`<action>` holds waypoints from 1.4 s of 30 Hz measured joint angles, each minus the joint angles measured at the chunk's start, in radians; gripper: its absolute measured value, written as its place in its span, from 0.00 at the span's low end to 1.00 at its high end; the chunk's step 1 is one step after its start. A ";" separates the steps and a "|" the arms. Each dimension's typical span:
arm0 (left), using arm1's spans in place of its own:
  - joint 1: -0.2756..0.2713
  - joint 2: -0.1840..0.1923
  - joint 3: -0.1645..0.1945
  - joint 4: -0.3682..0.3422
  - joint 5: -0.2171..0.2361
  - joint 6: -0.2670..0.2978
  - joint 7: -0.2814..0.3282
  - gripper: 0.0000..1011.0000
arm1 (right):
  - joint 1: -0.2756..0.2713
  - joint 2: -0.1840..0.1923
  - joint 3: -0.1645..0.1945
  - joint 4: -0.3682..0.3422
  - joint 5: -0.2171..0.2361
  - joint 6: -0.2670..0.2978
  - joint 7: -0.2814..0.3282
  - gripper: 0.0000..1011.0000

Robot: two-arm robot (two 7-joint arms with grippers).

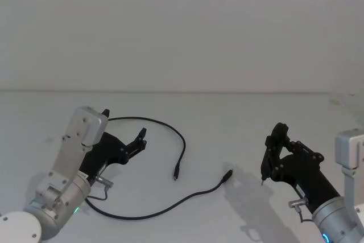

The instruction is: Pick up the data cable with the one hand.

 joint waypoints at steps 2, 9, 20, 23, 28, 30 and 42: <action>0.000 0.000 0.000 0.000 0.000 0.000 0.000 0.99 | 0.000 0.000 0.000 0.000 0.000 0.000 0.000 0.28; 0.000 0.000 0.000 0.000 0.000 0.000 0.000 0.99 | 0.000 0.000 0.000 0.000 0.000 0.000 0.000 0.28; -0.004 0.014 0.004 -0.008 -0.012 0.015 -0.046 0.99 | 0.000 0.000 0.000 0.000 0.000 0.000 0.000 0.28; -0.005 0.024 0.007 -0.016 -0.023 0.026 -0.075 0.99 | 0.000 0.000 0.000 0.000 0.000 0.000 0.000 0.28; -0.006 0.047 0.012 -0.035 -0.049 0.057 -0.138 0.99 | 0.000 0.000 0.000 0.000 0.000 0.000 0.000 0.28; -0.006 0.056 0.014 -0.042 -0.057 0.068 -0.157 0.99 | 0.000 0.000 0.000 0.000 0.000 0.000 0.000 0.28; -0.018 0.121 0.036 -0.091 -0.125 0.196 -0.321 0.99 | 0.000 0.000 0.000 0.000 0.000 0.000 0.000 0.28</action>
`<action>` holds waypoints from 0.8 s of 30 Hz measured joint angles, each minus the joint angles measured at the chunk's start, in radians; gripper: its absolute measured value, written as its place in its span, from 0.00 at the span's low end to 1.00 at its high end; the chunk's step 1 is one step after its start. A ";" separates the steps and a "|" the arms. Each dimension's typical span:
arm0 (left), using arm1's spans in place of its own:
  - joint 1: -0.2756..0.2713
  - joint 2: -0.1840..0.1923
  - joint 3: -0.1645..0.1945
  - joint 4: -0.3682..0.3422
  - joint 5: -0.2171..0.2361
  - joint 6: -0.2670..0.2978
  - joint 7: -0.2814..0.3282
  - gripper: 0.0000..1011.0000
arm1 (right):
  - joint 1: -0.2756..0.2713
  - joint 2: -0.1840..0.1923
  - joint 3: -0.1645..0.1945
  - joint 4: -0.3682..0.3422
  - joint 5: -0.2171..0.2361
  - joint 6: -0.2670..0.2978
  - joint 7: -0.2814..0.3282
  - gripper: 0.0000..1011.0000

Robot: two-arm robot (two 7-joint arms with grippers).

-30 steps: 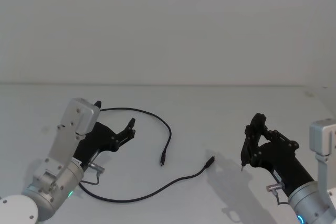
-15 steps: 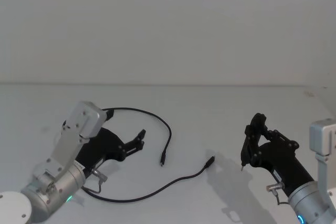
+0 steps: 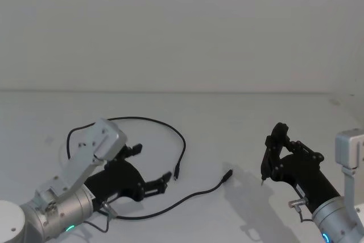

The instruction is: Pick up the data cable with the one hand.

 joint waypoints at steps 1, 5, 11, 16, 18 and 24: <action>-0.005 0.006 0.005 -0.003 -0.007 0.019 -0.018 0.99 | 0.000 0.000 0.000 0.000 0.000 0.000 0.000 0.28; -0.023 0.017 0.023 -0.004 -0.025 0.071 -0.069 0.99 | 0.000 0.000 0.000 0.000 0.000 0.000 0.000 0.28; -0.061 0.013 0.057 0.016 -0.039 0.130 -0.123 0.99 | 0.000 0.000 0.000 0.000 0.000 0.000 0.000 0.28; -0.092 0.002 0.083 0.040 -0.043 0.161 -0.151 0.99 | 0.000 0.000 0.000 0.000 0.000 0.000 0.000 0.28; -0.104 -0.004 0.092 0.052 -0.043 0.173 -0.159 0.99 | 0.000 0.000 0.000 0.000 0.000 0.000 0.000 0.28; -0.135 -0.025 0.115 0.086 -0.044 0.201 -0.167 0.99 | 0.000 0.000 0.000 0.000 0.000 0.000 0.000 0.28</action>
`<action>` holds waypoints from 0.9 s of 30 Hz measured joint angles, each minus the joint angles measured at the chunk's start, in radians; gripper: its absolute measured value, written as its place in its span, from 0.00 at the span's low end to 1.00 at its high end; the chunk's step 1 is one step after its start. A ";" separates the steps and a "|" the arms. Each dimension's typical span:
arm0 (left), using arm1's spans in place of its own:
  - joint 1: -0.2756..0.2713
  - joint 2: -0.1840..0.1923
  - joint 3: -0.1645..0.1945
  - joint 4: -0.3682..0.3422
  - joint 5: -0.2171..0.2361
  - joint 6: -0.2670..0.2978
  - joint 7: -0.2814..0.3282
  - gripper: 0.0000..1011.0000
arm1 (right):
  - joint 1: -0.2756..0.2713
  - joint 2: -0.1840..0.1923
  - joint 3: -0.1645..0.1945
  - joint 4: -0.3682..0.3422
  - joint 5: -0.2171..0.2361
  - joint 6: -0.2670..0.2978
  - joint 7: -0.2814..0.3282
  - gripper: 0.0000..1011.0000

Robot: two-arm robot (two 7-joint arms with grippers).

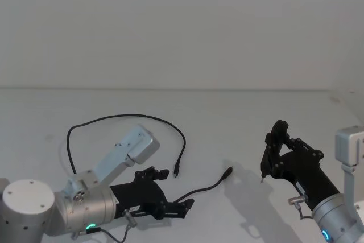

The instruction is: Pick up the data cable with the one hand.

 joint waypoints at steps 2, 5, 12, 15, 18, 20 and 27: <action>-0.005 -0.005 0.004 0.008 0.000 0.007 0.000 0.99 | 0.000 0.000 0.000 0.000 0.000 0.000 0.000 0.28; -0.018 -0.018 0.011 0.027 0.000 0.020 0.002 0.99 | 0.000 0.000 0.000 0.000 0.000 0.000 0.000 0.28; -0.047 -0.058 0.030 0.082 0.004 0.043 0.011 0.99 | 0.000 0.000 0.000 0.000 0.000 0.000 0.000 0.28; -0.057 -0.072 0.036 0.100 0.008 0.048 0.013 0.99 | 0.000 0.000 0.000 0.000 0.000 0.000 0.000 0.28; -0.064 -0.082 0.040 0.114 0.010 0.050 0.014 0.99 | 0.000 0.000 0.000 0.000 0.000 0.000 0.000 0.28; -0.070 -0.090 0.042 0.126 0.013 0.051 0.014 0.99 | 0.000 0.000 0.000 0.000 0.000 0.000 0.000 0.28; -0.082 -0.109 0.048 0.148 0.017 0.054 0.015 0.86 | 0.000 0.000 0.000 0.000 0.000 0.000 0.000 0.28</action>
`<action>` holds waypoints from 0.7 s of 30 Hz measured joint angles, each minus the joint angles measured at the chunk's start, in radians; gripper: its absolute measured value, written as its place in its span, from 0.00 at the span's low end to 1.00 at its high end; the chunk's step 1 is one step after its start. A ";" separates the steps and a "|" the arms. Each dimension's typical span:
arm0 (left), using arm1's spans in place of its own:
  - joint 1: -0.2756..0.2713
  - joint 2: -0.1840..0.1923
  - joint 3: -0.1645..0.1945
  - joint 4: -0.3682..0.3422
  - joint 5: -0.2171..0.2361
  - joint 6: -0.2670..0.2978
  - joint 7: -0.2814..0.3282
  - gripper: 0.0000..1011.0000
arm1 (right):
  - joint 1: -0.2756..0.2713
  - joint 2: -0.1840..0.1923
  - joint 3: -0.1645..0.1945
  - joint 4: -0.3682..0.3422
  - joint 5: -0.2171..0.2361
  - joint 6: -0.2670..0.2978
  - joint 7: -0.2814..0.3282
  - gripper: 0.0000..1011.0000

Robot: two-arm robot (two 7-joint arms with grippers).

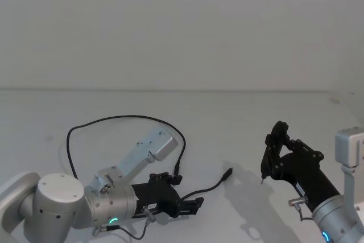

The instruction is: Pick up the data cable with the one hand.

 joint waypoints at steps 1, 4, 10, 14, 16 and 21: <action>-0.002 -0.003 0.001 0.004 0.001 0.000 0.000 0.83 | 0.000 0.000 0.000 0.000 0.000 0.000 0.000 0.28; -0.005 -0.006 0.002 0.008 0.002 0.001 0.000 0.74 | 0.000 0.000 0.000 0.000 0.000 0.000 0.000 0.28; -0.009 -0.013 0.005 0.018 0.004 0.002 0.001 0.57 | 0.000 0.000 0.000 0.000 0.000 0.000 0.000 0.28; -0.011 -0.017 0.005 0.021 0.005 0.002 0.001 0.45 | 0.000 0.000 0.000 0.000 0.000 0.000 0.000 0.28; -0.012 -0.018 0.006 0.023 0.005 0.002 0.001 0.39 | 0.000 0.000 0.000 0.000 0.000 0.000 0.000 0.28; -0.014 -0.021 0.006 0.026 0.005 0.003 0.001 0.20 | 0.000 0.000 0.000 0.000 0.000 0.000 0.000 0.28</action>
